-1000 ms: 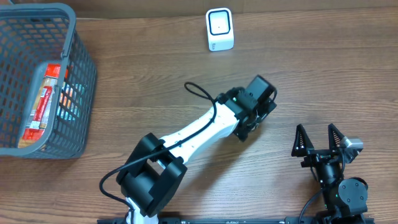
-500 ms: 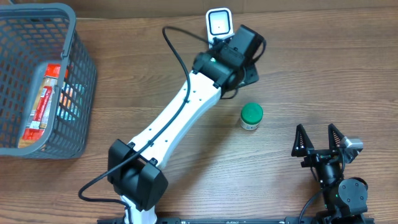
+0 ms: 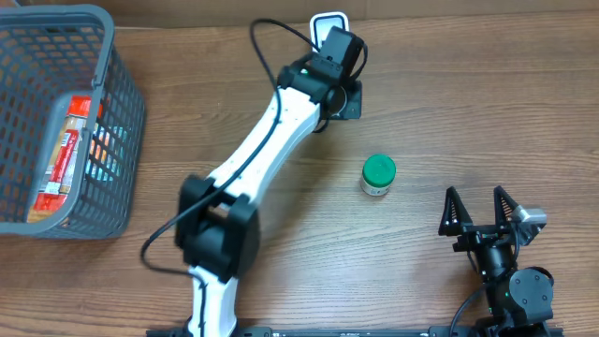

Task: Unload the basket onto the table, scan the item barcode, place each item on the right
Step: 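Carry the jar toward the white scanner and present it, then set the jar down on the table and open the left gripper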

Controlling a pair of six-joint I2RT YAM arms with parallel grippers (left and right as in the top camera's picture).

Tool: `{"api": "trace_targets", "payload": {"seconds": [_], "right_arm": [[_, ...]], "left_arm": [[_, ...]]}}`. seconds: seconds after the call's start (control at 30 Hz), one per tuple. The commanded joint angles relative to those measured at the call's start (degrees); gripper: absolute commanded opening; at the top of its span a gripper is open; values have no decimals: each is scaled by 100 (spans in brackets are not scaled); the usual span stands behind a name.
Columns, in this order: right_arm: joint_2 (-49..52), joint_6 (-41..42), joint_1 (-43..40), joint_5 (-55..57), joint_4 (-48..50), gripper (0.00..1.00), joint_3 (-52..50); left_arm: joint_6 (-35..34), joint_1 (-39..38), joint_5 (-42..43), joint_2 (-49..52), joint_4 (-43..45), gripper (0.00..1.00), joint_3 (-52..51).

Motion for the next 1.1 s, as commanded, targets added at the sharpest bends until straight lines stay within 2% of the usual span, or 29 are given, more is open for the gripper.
{"api": "trace_targets", "payload": {"seconds": [0.0, 0.13, 0.27, 0.47, 0.83, 1.07], "right_arm": [[-55, -26, -7, 13, 17, 100, -61], [-55, -26, -7, 11, 17, 100, -61], [-55, -26, -7, 13, 17, 100, -61], [-55, -26, -7, 13, 17, 100, -61], [-55, -26, -7, 11, 17, 100, -61], [-55, -26, -7, 13, 20, 100, -61]], "left_arm": [[726, -55, 671, 540, 240, 9, 50], [785, -61, 1458, 975, 361, 10, 50], [785, -61, 2002, 1187, 122, 12, 50], [815, -131, 2031, 1200, -520, 15, 50], [767, -452, 2024, 1200, -702, 14, 50], [717, -564, 2039, 1200, -1016, 17, 50]]}}
